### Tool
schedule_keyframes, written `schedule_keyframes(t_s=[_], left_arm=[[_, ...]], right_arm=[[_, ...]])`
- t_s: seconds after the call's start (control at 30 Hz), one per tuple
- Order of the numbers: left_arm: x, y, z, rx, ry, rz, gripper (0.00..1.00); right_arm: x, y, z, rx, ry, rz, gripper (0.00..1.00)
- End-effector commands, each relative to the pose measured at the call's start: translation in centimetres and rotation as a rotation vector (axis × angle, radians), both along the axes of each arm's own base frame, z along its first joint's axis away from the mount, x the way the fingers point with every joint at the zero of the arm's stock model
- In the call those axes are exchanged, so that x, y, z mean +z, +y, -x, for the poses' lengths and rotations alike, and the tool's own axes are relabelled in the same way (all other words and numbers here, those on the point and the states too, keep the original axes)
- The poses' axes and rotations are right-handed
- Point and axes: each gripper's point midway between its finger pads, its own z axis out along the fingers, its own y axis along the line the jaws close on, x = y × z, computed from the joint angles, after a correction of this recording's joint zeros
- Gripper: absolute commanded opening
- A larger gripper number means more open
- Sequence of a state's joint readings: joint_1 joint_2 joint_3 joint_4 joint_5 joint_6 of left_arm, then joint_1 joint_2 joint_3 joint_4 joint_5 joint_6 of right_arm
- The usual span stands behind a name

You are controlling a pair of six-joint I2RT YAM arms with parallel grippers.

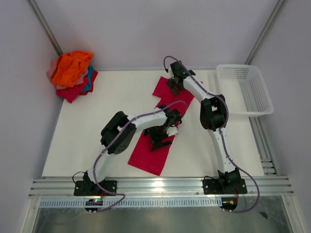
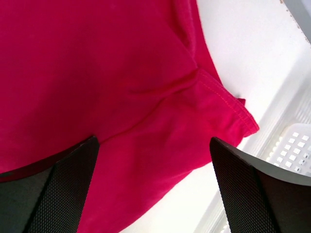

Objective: Fold and stack the t-shirts
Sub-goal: Rotate the tshirt 90 degrees

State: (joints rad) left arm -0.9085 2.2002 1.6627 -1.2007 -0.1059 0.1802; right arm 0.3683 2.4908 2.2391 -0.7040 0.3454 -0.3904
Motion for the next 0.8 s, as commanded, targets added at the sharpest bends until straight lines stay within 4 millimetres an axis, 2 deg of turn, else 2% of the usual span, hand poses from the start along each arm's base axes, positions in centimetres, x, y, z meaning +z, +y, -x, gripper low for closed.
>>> schedule_keyframes(t_s=[0.0, 0.17, 0.27, 0.5, 0.57, 0.77], left_arm=[[-1.9, -7.0, -1.7, 0.026, -0.066, 0.193, 0.99], [-1.8, -9.3, -0.5, -0.038, -0.054, 0.203, 0.99], [-1.5, -9.2, 0.4, -0.055, -0.042, 0.197, 0.99], [-0.2, -7.6, 1.7, -0.05, -0.02, 0.181, 0.99], [0.3, -7.9, 2.3, -0.043, 0.006, 0.207, 0.99], [1.3, -9.4, 2.8, -0.072, 0.053, 0.283, 0.99]], right_arm=[[0.7, 2.2, -0.5, 0.045, -0.024, -0.033, 0.99], [0.3, 3.3, -0.4, 0.065, -0.022, -0.029, 0.99], [-0.2, 3.2, -0.2, 0.065, -0.01, -0.025, 0.99], [-1.3, 3.5, -0.3, 0.065, 0.001, -0.037, 0.99], [-1.5, 3.8, -0.4, 0.075, 0.003, -0.031, 0.99], [-0.3, 5.1, -0.1, 0.124, 0.007, -0.057, 0.99]])
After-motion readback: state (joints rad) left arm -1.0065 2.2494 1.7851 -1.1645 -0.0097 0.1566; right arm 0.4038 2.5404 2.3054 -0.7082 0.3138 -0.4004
